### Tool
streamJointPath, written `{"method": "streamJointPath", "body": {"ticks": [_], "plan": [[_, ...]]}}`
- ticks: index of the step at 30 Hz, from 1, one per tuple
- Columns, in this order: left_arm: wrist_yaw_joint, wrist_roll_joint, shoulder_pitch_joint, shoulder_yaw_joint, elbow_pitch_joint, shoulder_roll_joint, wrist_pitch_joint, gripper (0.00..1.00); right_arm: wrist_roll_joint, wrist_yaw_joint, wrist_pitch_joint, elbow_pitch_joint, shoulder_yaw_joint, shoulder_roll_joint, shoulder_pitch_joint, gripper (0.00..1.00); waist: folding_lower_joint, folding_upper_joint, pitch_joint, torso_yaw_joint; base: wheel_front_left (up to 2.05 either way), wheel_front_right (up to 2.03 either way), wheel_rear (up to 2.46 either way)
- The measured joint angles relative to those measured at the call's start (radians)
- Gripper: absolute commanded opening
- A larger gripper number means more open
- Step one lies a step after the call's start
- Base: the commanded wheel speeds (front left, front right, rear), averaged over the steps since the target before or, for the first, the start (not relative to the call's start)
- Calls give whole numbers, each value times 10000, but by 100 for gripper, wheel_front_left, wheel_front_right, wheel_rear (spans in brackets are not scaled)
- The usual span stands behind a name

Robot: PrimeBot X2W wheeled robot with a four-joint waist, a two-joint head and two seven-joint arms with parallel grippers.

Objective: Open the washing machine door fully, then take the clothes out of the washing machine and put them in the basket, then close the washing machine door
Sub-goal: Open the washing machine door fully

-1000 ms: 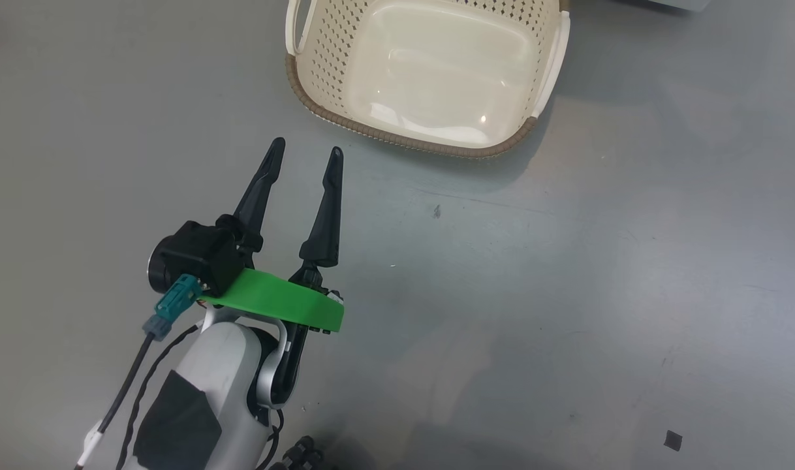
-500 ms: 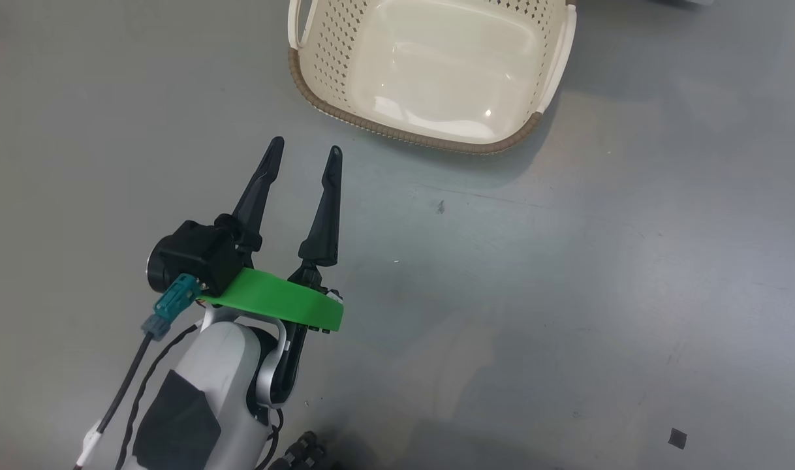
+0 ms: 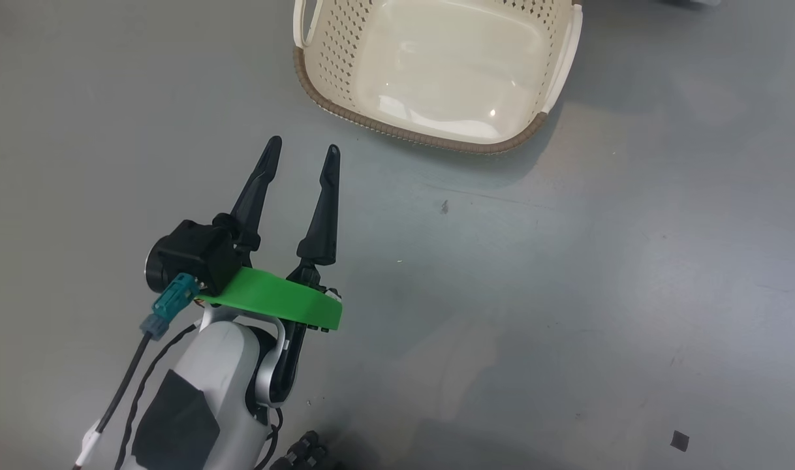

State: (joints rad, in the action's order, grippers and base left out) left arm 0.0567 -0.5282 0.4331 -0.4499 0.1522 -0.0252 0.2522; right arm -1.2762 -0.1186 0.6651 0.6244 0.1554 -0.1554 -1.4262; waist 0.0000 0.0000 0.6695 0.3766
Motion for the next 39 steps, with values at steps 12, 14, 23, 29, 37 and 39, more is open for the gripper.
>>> {"method": "streamJointPath", "body": {"ticks": [12,14,23,29,37,39], "plan": [[2,0,1,52,35,2,0,100,-84,-63,165,359,8,-4,247,0,0,0,-383,-69,0,0,0],[2,0,1,67,61,2,0,100,-109,-59,176,424,13,4,331,0,0,0,-459,-81,0,0,0],[2,8,-3,196,201,2,0,100,-343,88,426,673,82,71,847,0,0,0,-854,-160,0,0,0],[2,19,-27,247,303,2,0,100,-477,119,663,874,111,148,1184,0,0,0,-1140,-233,0,0,0],[0,102,-227,276,439,0,0,100,-863,226,840,1124,280,370,1871,0,0,0,-1553,-347,0,0,0],[2,107,-344,274,516,0,0,100,-901,249,890,1191,286,441,2037,0,0,0,-1696,-395,0,0,0]]}}
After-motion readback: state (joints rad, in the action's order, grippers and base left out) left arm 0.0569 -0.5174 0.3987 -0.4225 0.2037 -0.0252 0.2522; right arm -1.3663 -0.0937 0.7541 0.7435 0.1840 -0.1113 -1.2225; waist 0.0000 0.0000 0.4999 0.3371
